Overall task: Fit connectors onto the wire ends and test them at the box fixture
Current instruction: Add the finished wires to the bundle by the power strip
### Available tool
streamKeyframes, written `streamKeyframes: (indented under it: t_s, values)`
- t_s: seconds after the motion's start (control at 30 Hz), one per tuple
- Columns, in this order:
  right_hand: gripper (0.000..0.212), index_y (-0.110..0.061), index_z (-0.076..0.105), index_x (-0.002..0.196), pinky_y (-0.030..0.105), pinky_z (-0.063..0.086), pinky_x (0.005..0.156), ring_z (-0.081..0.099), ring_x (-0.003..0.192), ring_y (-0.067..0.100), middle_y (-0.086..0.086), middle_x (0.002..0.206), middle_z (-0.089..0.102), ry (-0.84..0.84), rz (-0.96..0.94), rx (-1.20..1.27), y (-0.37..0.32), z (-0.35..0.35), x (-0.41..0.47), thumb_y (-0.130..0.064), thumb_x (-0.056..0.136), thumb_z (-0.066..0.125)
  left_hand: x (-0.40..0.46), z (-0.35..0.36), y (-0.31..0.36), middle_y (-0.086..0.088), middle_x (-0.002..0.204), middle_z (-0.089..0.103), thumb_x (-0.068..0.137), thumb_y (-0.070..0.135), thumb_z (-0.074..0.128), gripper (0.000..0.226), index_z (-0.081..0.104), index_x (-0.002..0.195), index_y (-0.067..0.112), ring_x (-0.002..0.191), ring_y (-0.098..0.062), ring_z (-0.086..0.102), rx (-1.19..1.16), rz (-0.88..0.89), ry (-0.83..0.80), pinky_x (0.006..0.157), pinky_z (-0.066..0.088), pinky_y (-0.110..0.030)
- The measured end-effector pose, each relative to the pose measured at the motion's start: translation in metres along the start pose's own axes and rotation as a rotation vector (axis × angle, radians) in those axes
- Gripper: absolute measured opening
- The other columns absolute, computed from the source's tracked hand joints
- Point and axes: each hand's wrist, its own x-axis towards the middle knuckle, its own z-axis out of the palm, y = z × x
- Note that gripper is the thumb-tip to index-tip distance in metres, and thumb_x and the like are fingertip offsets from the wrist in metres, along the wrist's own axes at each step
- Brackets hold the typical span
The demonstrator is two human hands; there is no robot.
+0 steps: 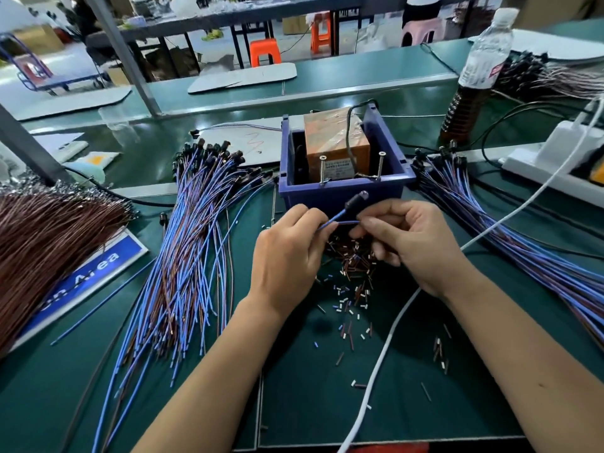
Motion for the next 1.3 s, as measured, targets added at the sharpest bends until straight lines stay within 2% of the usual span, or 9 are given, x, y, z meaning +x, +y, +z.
streamKeyframes:
  t_s: [0.13,0.2,0.3,0.4,0.53,0.8,1.03,1.17,1.3]
  values:
    - [0.006,-0.006,0.07,0.096,0.018,0.033,0.036,0.051,0.043,0.01,0.013,0.083,0.079,0.048,-0.03,-0.041,0.006,0.004,0.002,-0.003,0.098,0.067,-0.002,0.008,0.001,0.001,0.082,0.061,0.101,0.023,0.063,0.015,0.068,0.095,0.01,0.071,-0.025,0.057,-0.094,-0.008,-0.026,0.062,0.048,-0.043]
    - [0.008,-0.007,0.07,0.095,0.019,0.032,0.037,0.05,0.044,0.011,0.012,0.083,0.079,0.051,-0.044,-0.058,0.009,0.006,0.001,-0.003,0.099,0.066,-0.002,0.012,0.001,0.002,0.087,0.067,0.098,0.018,0.066,0.007,0.069,0.099,0.013,0.077,-0.022,0.062,-0.163,-0.01,-0.053,0.067,0.051,-0.042]
    - [0.007,-0.008,0.071,0.095,0.019,0.032,0.038,0.05,0.044,0.011,0.009,0.084,0.079,0.027,-0.053,-0.09,0.011,0.006,0.0,-0.006,0.1,0.066,-0.002,0.016,-0.002,0.005,0.09,0.07,0.094,0.009,0.068,0.007,0.071,0.099,0.013,0.082,-0.018,0.066,-0.249,-0.036,-0.045,0.072,0.052,-0.041]
    - [0.014,-0.011,0.073,0.096,0.019,0.034,0.037,0.052,0.045,0.012,0.011,0.085,0.079,0.043,-0.052,-0.083,0.01,0.007,0.0,-0.013,0.104,0.061,-0.002,0.017,-0.006,0.007,0.085,0.068,0.096,0.01,0.07,0.005,0.071,0.096,0.015,0.078,-0.015,0.064,-0.281,-0.067,-0.019,0.07,0.051,-0.038]
    - [0.025,-0.006,0.072,0.097,0.02,0.034,0.036,0.053,0.044,0.015,0.015,0.085,0.078,0.065,-0.035,-0.028,0.01,0.006,0.002,-0.019,0.109,0.053,-0.003,0.017,-0.007,0.008,0.078,0.067,0.096,0.015,0.071,0.004,0.07,0.092,0.013,0.072,-0.015,0.063,-0.318,-0.124,0.021,0.066,0.051,-0.038]
    - [0.013,-0.012,0.073,0.091,0.021,0.036,0.037,0.055,0.046,0.015,0.014,0.08,0.076,0.051,-0.095,-0.076,0.009,0.005,-0.002,-0.018,0.101,0.067,-0.003,0.018,-0.006,0.01,0.073,0.064,0.092,0.012,0.073,0.008,0.069,0.086,0.016,0.067,-0.014,0.061,-0.378,-0.172,0.009,0.061,0.051,-0.036]
    - [0.015,-0.011,0.073,0.088,0.02,0.035,0.036,0.051,0.046,0.013,0.011,0.075,0.072,0.057,-0.129,-0.054,0.006,0.007,-0.004,-0.013,0.102,0.066,-0.003,0.016,-0.005,0.009,0.07,0.061,0.093,0.013,0.072,0.009,0.068,0.085,0.017,0.062,-0.015,0.057,-0.4,-0.18,-0.004,0.057,0.049,-0.036]
    - [0.024,-0.009,0.07,0.088,0.02,0.033,0.036,0.05,0.045,0.015,0.01,0.073,0.071,0.11,-0.108,0.005,0.005,0.008,-0.004,-0.015,0.107,0.056,-0.003,0.015,-0.003,0.006,0.07,0.064,0.093,0.014,0.072,0.008,0.069,0.086,0.015,0.061,-0.018,0.059,-0.425,-0.204,0.011,0.056,0.049,-0.036]
    - [0.023,-0.007,0.072,0.094,0.02,0.032,0.036,0.05,0.046,0.015,0.009,0.073,0.071,0.11,-0.075,0.039,0.005,0.008,-0.003,-0.014,0.108,0.054,-0.002,0.013,0.0,0.004,0.068,0.063,0.093,0.01,0.072,0.012,0.068,0.084,0.017,0.057,-0.013,0.056,-0.469,-0.251,0.048,0.053,0.046,-0.027]
